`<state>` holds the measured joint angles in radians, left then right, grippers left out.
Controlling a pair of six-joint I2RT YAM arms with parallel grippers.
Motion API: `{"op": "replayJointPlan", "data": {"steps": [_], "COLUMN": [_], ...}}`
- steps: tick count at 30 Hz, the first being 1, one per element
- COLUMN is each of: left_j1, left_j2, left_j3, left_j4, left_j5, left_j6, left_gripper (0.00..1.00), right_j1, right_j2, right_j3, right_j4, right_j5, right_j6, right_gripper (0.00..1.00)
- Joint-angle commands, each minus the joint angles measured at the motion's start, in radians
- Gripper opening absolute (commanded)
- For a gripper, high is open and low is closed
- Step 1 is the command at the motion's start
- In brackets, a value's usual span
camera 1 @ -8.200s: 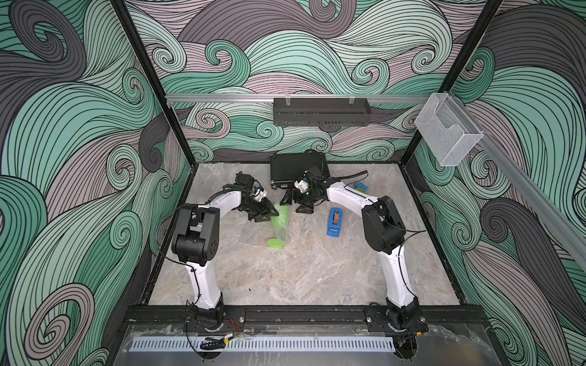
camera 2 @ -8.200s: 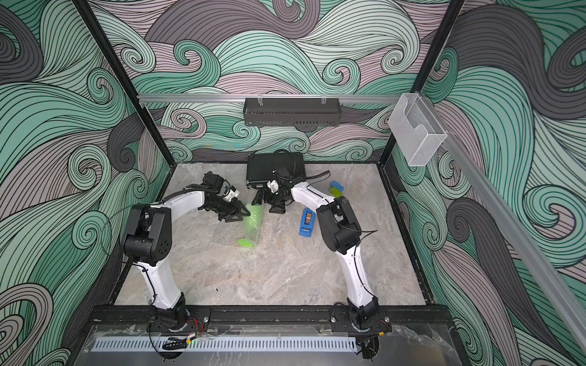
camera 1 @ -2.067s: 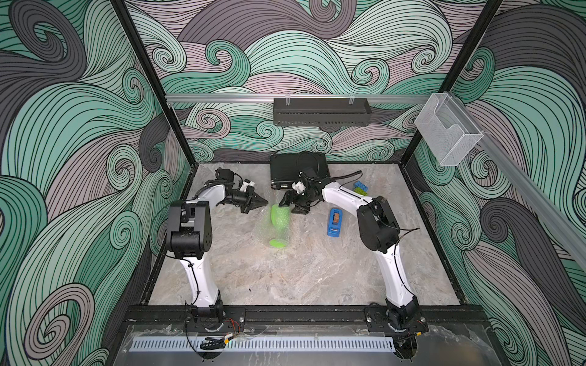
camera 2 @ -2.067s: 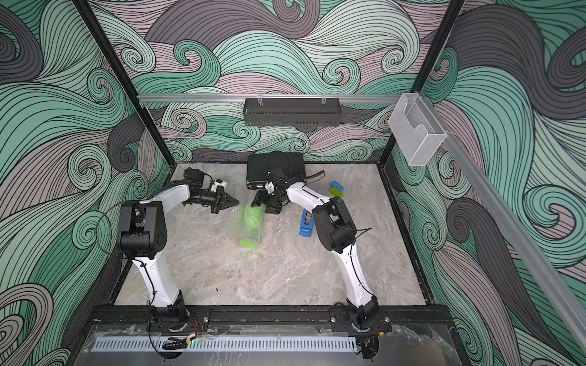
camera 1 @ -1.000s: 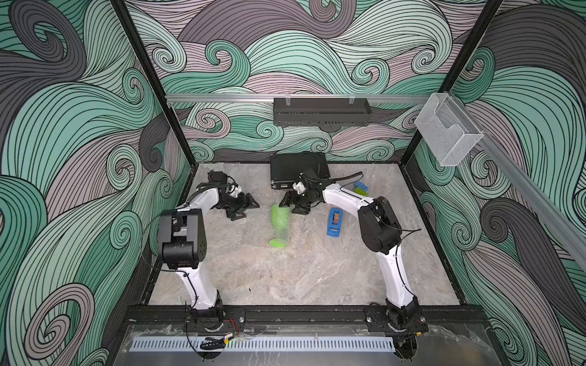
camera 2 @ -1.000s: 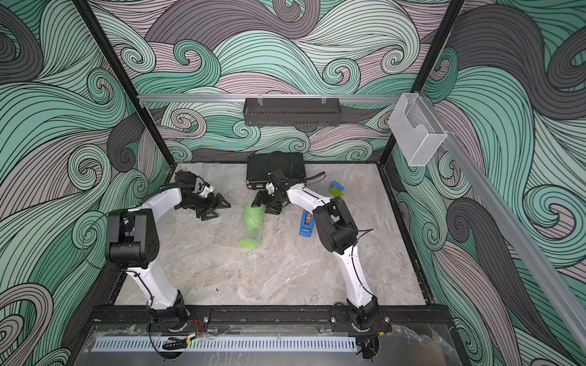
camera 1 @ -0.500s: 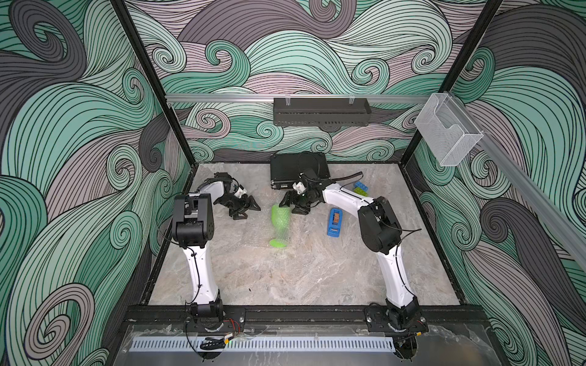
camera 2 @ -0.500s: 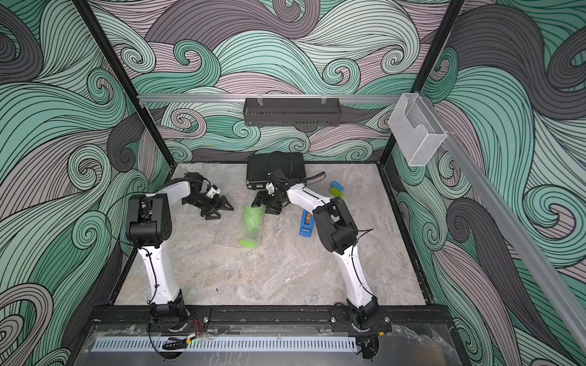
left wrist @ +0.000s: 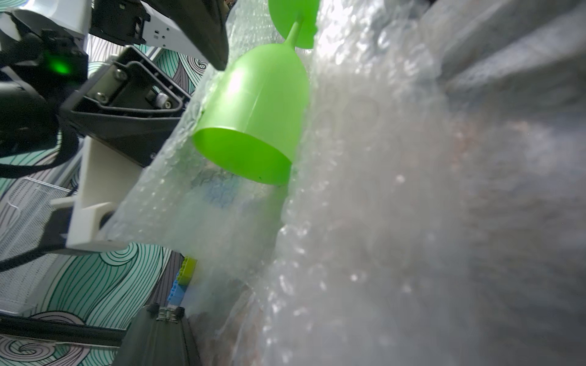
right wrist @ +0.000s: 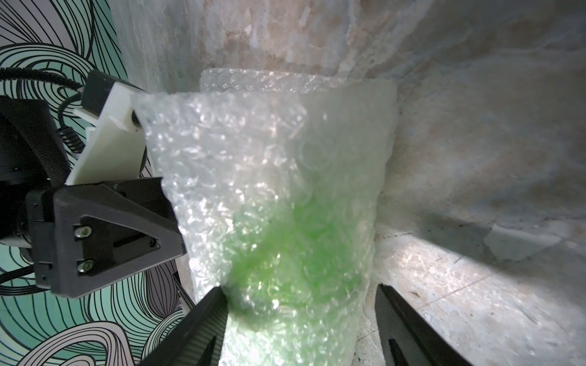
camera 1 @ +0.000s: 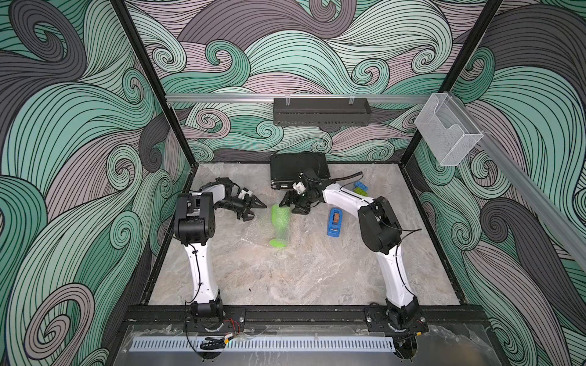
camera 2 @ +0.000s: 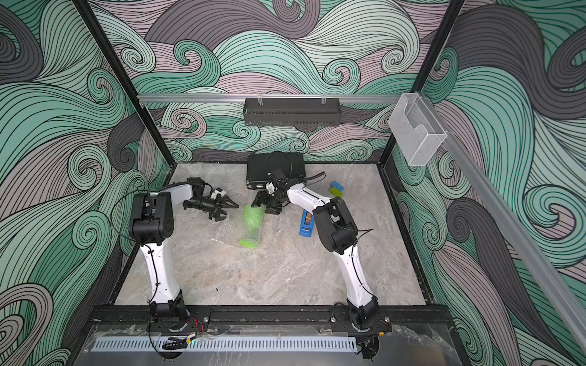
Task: Wrap wine glasses in bubble wrap
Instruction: Wrap the wine glass in bubble wrap.
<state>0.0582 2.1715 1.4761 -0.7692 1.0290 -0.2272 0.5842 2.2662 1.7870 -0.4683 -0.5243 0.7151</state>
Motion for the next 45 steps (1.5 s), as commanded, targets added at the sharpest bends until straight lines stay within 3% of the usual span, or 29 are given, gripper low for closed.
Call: {"op": "replayJointPlan", "data": {"steps": [1, 5, 14, 18, 25, 31, 37, 45], "left_j1": [0.015, 0.019, 0.029, 0.026, 0.025, 0.022, 0.006, -0.076], "left_j2": [0.001, 0.018, -0.041, -0.063, -0.11, -0.129, -0.137, -0.151], "left_j3": [0.002, 0.01, -0.02, -0.039, -0.049, -0.05, -0.053, -0.078], "left_j4": [0.055, 0.081, 0.166, 0.154, 0.087, 0.073, 0.081, 0.209], "left_j5": [0.084, 0.125, 0.163, 0.126, 0.054, 0.045, 0.063, 0.144], "left_j6": [-0.078, -0.123, -0.212, -0.203, -0.144, -0.13, -0.14, -0.289], "left_gripper": [0.77, 0.81, 0.73, 0.59, 0.2, 0.0, 0.0, 0.0], "right_j1": [-0.001, -0.001, -0.002, -0.002, -0.001, -0.002, 0.001, 0.01], "right_j2": [0.006, 0.006, 0.006, 0.004, 0.007, 0.007, 0.007, 0.007], "right_j3": [-0.015, -0.015, -0.013, -0.013, -0.012, -0.015, -0.012, -0.018], "right_j4": [-0.069, -0.069, -0.069, -0.067, -0.068, -0.068, -0.068, -0.067], "right_j5": [0.039, 0.037, 0.037, 0.038, 0.038, 0.039, 0.042, 0.065], "right_j6": [-0.006, -0.005, -0.005, -0.005, -0.003, -0.003, 0.003, 0.017], "right_gripper": [0.76, 0.76, 0.75, 0.75, 0.75, 0.75, 0.75, 0.74]}}
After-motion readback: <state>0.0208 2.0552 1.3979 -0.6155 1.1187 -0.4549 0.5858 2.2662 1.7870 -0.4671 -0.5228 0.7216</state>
